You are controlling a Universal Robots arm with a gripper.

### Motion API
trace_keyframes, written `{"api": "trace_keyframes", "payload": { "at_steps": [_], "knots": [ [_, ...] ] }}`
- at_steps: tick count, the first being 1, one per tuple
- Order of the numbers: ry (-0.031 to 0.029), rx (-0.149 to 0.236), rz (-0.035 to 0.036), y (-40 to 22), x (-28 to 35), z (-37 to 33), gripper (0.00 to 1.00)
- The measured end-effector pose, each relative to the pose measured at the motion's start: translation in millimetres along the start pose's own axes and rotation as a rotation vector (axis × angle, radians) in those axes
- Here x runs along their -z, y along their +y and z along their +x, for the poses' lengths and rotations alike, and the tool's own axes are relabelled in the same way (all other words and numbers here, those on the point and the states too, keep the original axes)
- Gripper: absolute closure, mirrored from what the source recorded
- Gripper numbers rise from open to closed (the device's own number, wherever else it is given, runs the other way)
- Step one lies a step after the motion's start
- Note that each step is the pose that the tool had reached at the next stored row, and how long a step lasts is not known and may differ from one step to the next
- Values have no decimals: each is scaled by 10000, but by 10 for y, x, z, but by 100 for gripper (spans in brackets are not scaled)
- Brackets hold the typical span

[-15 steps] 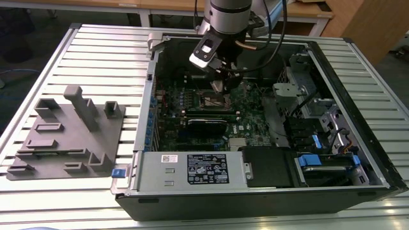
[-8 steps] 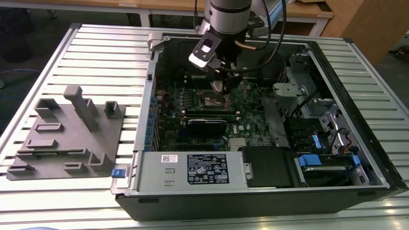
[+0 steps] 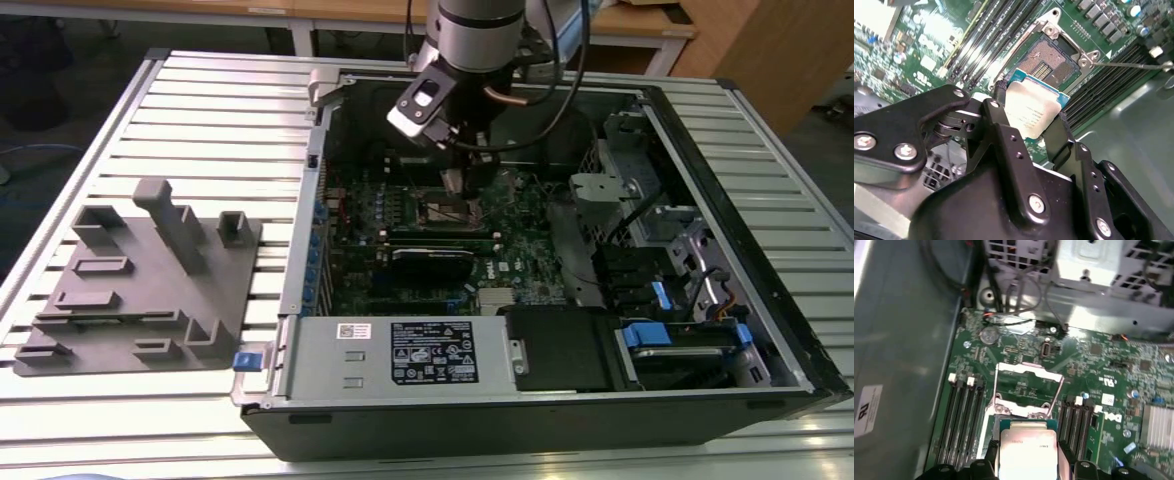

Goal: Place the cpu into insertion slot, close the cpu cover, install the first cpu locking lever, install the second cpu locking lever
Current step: 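Place the cpu into insertion slot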

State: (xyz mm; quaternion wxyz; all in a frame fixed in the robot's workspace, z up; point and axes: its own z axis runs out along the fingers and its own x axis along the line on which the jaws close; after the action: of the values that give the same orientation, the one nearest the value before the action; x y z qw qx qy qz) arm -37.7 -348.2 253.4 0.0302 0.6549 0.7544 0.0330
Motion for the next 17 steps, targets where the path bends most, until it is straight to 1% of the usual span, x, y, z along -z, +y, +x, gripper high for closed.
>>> {"api": "trace_keyframes", "payload": {
  "at_steps": [8, 9, 10, 12, 15, 17],
  "knots": [
    [-130, -1461, 3, -2, -17, 0, 46],
    [-143, -1602, 4, -2, -18, 0, 46],
    [-144, -1609, 4, -2, -18, 0, 46],
    [-130, -1613, 2, -7, -18, 2, 46],
    [-33, -1620, -5, -14, -18, 10, 46],
    [-1, -1623, -7, -16, -19, 22, 46]
  ]
}}
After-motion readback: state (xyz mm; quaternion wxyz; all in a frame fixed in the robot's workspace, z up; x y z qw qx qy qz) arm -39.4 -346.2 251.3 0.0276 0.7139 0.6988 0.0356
